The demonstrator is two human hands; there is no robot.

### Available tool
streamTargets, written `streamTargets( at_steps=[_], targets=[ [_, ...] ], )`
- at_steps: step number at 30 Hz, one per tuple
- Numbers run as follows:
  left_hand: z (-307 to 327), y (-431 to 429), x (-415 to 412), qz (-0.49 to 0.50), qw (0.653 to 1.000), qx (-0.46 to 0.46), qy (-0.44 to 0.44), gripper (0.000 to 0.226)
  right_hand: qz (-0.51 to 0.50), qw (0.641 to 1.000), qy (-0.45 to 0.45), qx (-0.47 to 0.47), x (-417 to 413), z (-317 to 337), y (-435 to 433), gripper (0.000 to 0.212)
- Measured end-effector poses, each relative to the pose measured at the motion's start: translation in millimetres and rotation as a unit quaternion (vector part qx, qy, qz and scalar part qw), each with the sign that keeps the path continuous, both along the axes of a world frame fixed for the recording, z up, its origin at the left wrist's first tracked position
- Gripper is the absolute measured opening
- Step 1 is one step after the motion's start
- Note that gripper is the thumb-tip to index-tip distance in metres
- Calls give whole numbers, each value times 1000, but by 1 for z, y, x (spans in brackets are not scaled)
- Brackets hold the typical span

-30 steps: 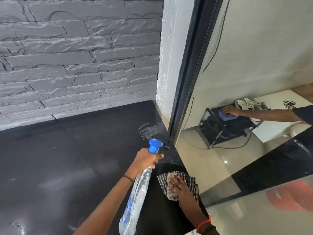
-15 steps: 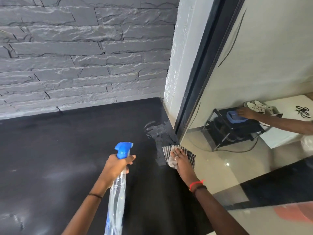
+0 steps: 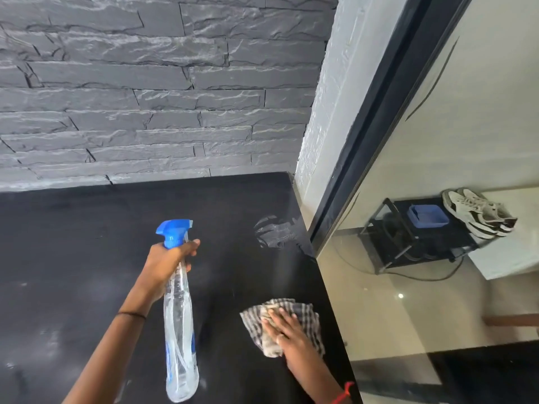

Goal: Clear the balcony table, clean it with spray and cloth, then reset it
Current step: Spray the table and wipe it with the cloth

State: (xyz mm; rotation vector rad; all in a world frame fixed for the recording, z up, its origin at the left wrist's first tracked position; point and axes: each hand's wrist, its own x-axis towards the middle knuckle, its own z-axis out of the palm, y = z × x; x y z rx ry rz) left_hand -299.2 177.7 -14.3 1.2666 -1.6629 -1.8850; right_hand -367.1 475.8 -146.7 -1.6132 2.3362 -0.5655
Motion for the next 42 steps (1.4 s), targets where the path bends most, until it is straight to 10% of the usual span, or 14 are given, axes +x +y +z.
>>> streamTargets(
  at_steps=[11, 23, 34, 42],
  targets=[
    [-7, -2, -16, 3, 1000, 11, -2, 16, -141, 990, -6, 2, -160, 25, -72, 54],
    [-15, -31, -25, 4, 1000, 6, -17, 18, 19, 999, -21, 19, -71, -2, -98, 63],
    [-7, -65, -27, 5, 1000, -2, -1, 17, -149, 988, -38, 27, -204, 31, -113, 62],
    [-12, -94, -18, 16, 1000, -2, -6, 17, -84, 994, -31, 56, -191, 27, -222, 62]
  ],
)
